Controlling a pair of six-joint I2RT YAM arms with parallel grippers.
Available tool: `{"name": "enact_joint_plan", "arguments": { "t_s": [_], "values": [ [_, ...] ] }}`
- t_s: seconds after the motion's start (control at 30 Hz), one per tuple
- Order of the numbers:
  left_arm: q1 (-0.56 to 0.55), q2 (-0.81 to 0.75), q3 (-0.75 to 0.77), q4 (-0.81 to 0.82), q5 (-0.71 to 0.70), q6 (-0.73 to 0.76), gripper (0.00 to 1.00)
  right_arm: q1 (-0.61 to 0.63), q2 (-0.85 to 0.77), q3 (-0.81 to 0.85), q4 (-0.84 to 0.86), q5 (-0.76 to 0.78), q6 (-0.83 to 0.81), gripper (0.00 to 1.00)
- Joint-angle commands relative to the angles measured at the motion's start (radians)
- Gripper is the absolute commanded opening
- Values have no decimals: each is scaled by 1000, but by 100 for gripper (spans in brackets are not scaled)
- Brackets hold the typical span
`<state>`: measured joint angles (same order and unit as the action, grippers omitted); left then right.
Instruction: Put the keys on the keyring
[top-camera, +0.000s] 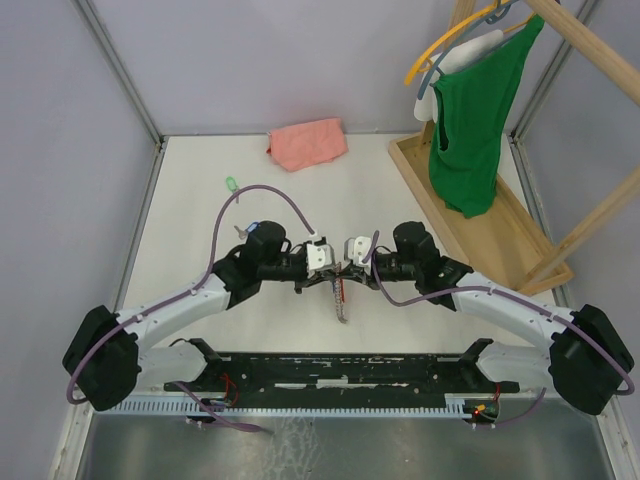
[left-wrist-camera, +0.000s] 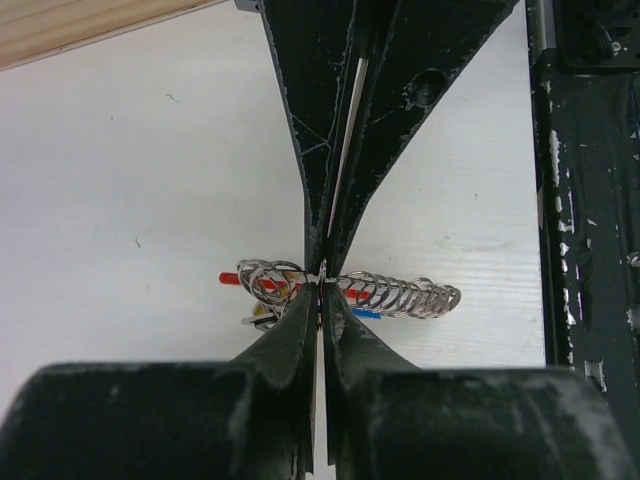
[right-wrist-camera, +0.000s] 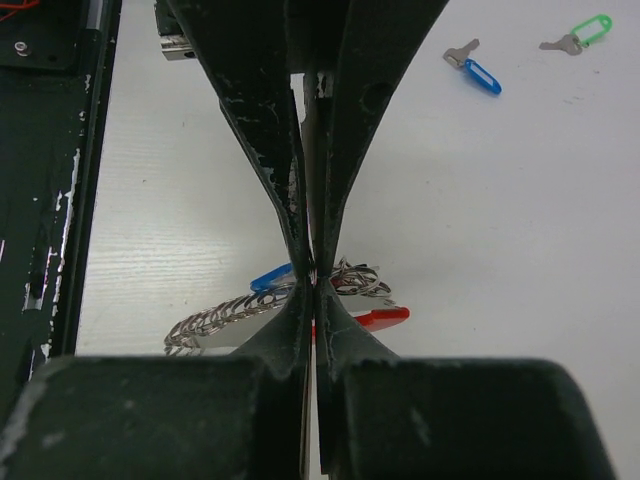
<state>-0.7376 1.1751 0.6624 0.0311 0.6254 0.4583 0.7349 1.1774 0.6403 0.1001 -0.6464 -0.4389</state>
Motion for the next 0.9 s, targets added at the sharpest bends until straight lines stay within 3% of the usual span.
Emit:
{"name": "enact_joint_plan", "arguments": {
  "t_s": [0.0, 0.17, 0.33, 0.57, 0.87],
  "values": [
    [-4, -71, -22, 97, -36, -16, 19, -2, -25, 7, 98, -3, 27, 1],
    [-5, -157, -150, 275, -123, -106, 37, -5, -64, -49, 216, 16, 75, 0],
    [-4, -199, -220, 401, -142, -179, 43, -6, -80, -88, 324, 36, 119, 1],
    [-5, -189, -258, 487, -112, -228, 43, -5, -76, -114, 387, 31, 148, 1],
    [-3, -154, -226, 478, -83, -205, 31, -5, -84, -120, 391, 24, 148, 1]
  ]
}}
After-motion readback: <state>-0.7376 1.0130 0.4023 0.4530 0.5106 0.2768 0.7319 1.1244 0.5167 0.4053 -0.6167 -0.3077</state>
